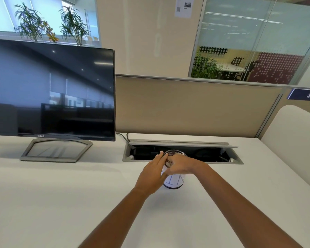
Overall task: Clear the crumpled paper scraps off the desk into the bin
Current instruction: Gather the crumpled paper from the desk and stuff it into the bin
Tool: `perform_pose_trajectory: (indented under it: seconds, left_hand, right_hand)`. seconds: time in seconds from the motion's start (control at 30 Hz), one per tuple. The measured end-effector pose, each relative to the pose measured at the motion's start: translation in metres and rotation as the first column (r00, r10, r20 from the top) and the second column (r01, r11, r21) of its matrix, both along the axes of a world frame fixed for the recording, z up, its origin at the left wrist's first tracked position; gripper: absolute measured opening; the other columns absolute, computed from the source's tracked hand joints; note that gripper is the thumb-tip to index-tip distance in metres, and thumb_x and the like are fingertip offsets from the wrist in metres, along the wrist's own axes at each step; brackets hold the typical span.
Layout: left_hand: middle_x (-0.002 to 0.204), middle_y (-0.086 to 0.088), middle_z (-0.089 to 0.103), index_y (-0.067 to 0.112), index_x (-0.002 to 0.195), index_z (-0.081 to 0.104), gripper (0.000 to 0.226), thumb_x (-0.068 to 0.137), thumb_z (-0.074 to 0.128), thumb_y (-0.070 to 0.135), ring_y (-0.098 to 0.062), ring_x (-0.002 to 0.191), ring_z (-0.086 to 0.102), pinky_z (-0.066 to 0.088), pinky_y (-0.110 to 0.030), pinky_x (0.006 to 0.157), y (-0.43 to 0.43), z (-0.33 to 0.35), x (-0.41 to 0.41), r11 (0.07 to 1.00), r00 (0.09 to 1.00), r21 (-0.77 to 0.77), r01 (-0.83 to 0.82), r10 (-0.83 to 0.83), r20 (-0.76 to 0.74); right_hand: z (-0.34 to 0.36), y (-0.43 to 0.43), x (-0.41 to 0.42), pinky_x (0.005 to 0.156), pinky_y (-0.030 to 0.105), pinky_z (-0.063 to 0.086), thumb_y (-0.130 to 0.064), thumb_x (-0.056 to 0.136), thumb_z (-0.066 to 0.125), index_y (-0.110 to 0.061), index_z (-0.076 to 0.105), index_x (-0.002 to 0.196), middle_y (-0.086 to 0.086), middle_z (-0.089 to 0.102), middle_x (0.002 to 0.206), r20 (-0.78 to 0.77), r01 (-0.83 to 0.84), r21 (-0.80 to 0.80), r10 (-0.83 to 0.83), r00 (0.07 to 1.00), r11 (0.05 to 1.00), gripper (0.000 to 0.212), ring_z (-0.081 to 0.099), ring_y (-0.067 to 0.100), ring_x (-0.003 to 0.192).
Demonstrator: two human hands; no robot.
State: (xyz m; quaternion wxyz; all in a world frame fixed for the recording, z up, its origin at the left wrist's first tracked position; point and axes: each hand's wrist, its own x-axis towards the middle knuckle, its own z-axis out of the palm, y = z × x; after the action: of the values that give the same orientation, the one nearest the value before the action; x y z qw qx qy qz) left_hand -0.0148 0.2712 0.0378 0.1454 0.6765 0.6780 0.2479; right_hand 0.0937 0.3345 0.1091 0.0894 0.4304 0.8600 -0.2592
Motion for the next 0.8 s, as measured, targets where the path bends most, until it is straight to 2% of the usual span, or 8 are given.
perform_pose_trajectory:
  seconds: [0.1,0.2,0.3,0.4,0.5,0.6,0.7,0.8]
  left_hand:
    - [0.16,0.005,0.005,0.024,0.149,0.01,0.063,0.095,0.036,0.046,-0.014,0.146,0.013,0.022,-0.03,0.117,0.001,0.001,0.0,1.0,1.0,-0.009,-0.006,0.006,0.018]
    - [0.16,0.005,0.004,0.026,0.149,0.009,0.064,0.095,0.037,0.046,-0.014,0.146,0.014,0.022,-0.032,0.117,0.002,0.0,0.0,1.0,0.999,-0.029,0.001,0.0,0.034]
    - [0.16,0.004,0.002,0.024,0.149,0.009,0.064,0.095,0.037,0.046,-0.015,0.147,0.013,0.021,-0.033,0.117,0.002,0.001,0.001,0.999,1.0,-0.045,-0.001,0.002,0.027]
    - [0.16,0.003,-0.001,0.023,0.149,0.007,0.064,0.096,0.035,0.045,-0.016,0.148,0.006,0.012,-0.031,0.12,0.0,0.001,0.002,1.0,0.999,-0.002,-0.009,0.009,-0.053]
    - [0.16,0.001,-0.003,0.022,0.149,0.003,0.063,0.098,0.032,0.043,-0.016,0.148,-0.001,0.002,-0.03,0.12,-0.002,-0.001,0.003,0.996,0.981,0.084,0.022,-0.006,-0.192]
    - [0.16,0.0,-0.002,0.022,0.148,-0.001,0.062,0.098,0.028,0.043,-0.018,0.148,-0.002,-0.01,-0.028,0.117,-0.005,-0.005,0.006,0.989,0.939,0.112,0.091,-0.048,-0.34]
    - [0.159,-0.003,0.006,0.018,0.148,0.005,0.06,0.098,0.028,0.041,-0.022,0.148,0.002,-0.02,-0.03,0.108,-0.006,-0.008,0.011,0.985,0.903,0.089,0.147,-0.097,-0.418]
    - [0.158,-0.005,0.012,0.015,0.149,0.009,0.06,0.098,0.03,0.04,-0.024,0.147,0.006,-0.013,-0.037,0.116,-0.003,-0.006,0.011,0.987,0.889,0.058,0.147,-0.106,-0.445]
  right_hand:
    - [0.005,-0.002,0.007,0.096,0.044,0.047,-0.027,0.081,0.062,-0.006,0.056,0.114,0.015,0.061,0.115,-0.059,-0.029,0.041,0.031,0.998,0.999,0.04,0.057,0.028,0.106]
    - [0.011,-0.005,0.016,0.095,0.037,0.047,-0.021,0.085,0.055,-0.012,0.062,0.111,0.006,0.062,0.119,-0.163,-0.035,0.103,0.051,0.985,0.994,0.028,0.057,0.025,0.111]
    - [0.014,-0.007,0.028,0.09,0.023,0.042,-0.012,0.088,0.05,-0.019,0.063,0.117,-0.001,0.06,0.128,-0.35,0.085,0.153,-0.026,0.936,0.985,0.032,0.054,0.018,0.115]
    - [0.001,-0.012,0.044,0.099,0.022,0.036,-0.009,0.091,0.047,-0.016,0.054,0.128,0.002,0.053,0.137,-0.473,0.256,0.272,-0.103,0.875,0.928,0.038,0.048,0.017,0.125]
    - [-0.027,-0.028,0.057,0.115,0.025,0.017,-0.025,0.097,0.04,-0.016,0.028,0.144,0.002,0.025,0.155,-0.304,0.205,0.404,-0.08,0.949,0.892,0.05,0.02,0.014,0.144]
    - [-0.051,-0.043,0.059,0.12,0.039,-0.002,-0.046,0.097,0.027,-0.019,0.003,0.148,0.0,0.0,0.159,-0.066,0.077,0.462,-0.053,0.996,0.884,0.063,-0.003,0.015,0.147]
    - [-0.055,-0.044,0.053,0.117,0.047,-0.013,-0.064,0.083,-0.001,-0.023,-0.003,0.148,-0.002,-0.002,0.159,0.01,0.012,0.523,-0.02,1.0,0.852,0.078,-0.005,0.015,0.147]
    - [-0.048,-0.036,0.05,0.112,0.055,-0.017,-0.055,0.092,0.022,-0.024,0.007,0.148,-0.005,0.008,0.159,0.039,-0.037,0.543,0.019,0.999,0.839,0.066,0.003,0.013,0.147]
